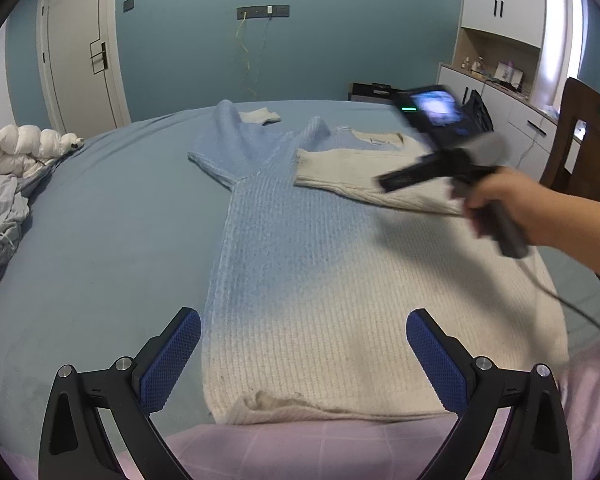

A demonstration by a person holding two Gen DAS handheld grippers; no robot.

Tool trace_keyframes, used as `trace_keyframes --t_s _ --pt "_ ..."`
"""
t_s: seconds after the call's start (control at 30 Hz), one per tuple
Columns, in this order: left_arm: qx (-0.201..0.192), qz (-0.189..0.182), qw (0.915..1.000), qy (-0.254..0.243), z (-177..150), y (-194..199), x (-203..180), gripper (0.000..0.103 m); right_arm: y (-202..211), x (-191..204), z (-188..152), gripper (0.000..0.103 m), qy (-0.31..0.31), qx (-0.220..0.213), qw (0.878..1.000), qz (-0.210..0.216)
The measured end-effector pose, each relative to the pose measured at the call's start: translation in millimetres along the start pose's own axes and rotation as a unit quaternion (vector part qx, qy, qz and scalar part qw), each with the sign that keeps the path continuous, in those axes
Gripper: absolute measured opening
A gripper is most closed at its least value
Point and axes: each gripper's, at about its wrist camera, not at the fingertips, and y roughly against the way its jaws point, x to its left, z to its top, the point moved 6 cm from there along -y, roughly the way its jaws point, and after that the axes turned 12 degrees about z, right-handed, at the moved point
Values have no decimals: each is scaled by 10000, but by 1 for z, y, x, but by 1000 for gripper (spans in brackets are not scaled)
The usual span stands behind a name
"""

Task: Fold small clothes
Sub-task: 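Carry the cream sleeve across the sweater body toward the blue side with the right gripper, then lay the cream sleeve flat across the chest and open the right gripper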

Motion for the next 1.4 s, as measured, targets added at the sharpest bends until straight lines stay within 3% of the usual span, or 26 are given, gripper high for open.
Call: trace_keyframes --t_s 0.07,0.1,0.13,0.2,0.3,0.33,0.37,0.4,0.43,0.47,0.57,0.63,0.73,0.8,0.87,0.93,1.0,1.03,1.07,1.1,1.13,1.17,1.23,1.3,1.33,1.4 --pt "8 -11 10000 15 0 -2 1 103 -22 32 18 79 171 109 9991 366" --pt "14 -26 10000 21 0 -3 1 103 -27 65 29 76 181 160 9988 415" --pt "20 -47 10000 37 0 -4 2 103 -36 71 47 69 174 244 9983 494" --pt "37 -106 9999 95 0 -5 5 103 -53 85 61 66 127 337 9975 612" --pt "103 -186 9996 206 0 -8 8 103 -70 76 65 66 -16 480 9970 607" --pt "134 -229 9993 257 0 -9 9 103 -76 68 61 60 -81 567 9968 559" --pt "165 -262 9991 303 1 -10 11 103 -77 65 64 47 -145 604 9967 522" --pt "181 -261 9990 324 0 -10 11 103 -75 52 61 43 -287 486 9967 576" --pt "204 -256 9988 357 0 -11 12 103 -74 42 65 22 -397 353 9967 614" --pt "204 -276 9987 390 0 -10 13 103 -67 25 62 7 -629 165 9960 614" --pt "151 -297 9985 428 1 -9 14 103 -36 -14 68 7 -1086 -441 9891 888" --pt "142 -276 9986 423 2 -9 14 103 -12 -14 72 7 -1115 -740 9865 947" --pt "180 -239 9988 393 0 -10 12 103 23 -9 71 7 -1359 -1064 9714 1630" --pt "190 -216 9989 377 -1 -10 11 103 18 16 64 8 -1210 -711 9675 2105" --pt "195 -204 9990 360 -1 -11 10 103 -6 31 44 28 -995 -14 9709 2180" --pt "196 -195 9991 324 -1 -11 8 103 -22 32 27 33 -889 415 9666 2369" --pt "184 -202 9992 303 -2 -10 7 103 -16 15 12 34 -988 427 9647 2402" --pt "181 -205 9992 299 -2 -10 7 103 2 4 1 38 -1086 311 9633 2437" --pt "176 -210 9992 297 -1 -10 7 103 15 -24 -12 49 -1250 79 9615 2446" --pt "172 -219 9992 302 -1 -9 7 103 36 -45 -21 57 -1375 -133 9619 2359" --pt "169 -227 9991 313 -1 -9 8 103 44 -64 -29 75 -1497 -350 9646 2144" --pt "168 -233 9991 322 -1 -8 8 103 51 -85 -23 87 -1606 -489 9671 1910" --pt "177 -234 9990 338 -1 -9 8 103 62 -131 -36 90 -1901 -715 9710 1260" --pt "184 -232 9990 342 -2 -10 9 103 68 -195 -70 90 -2134 -588 9736 554" --pt "186 -222 9990 335 -2 -10 9 103 67 -238 -96 90 -2350 -432 9709 136" --pt "208 -182 9992 302 -1 -12 9 103 62 -281 -120 90 -2860 -185 9563 -580"
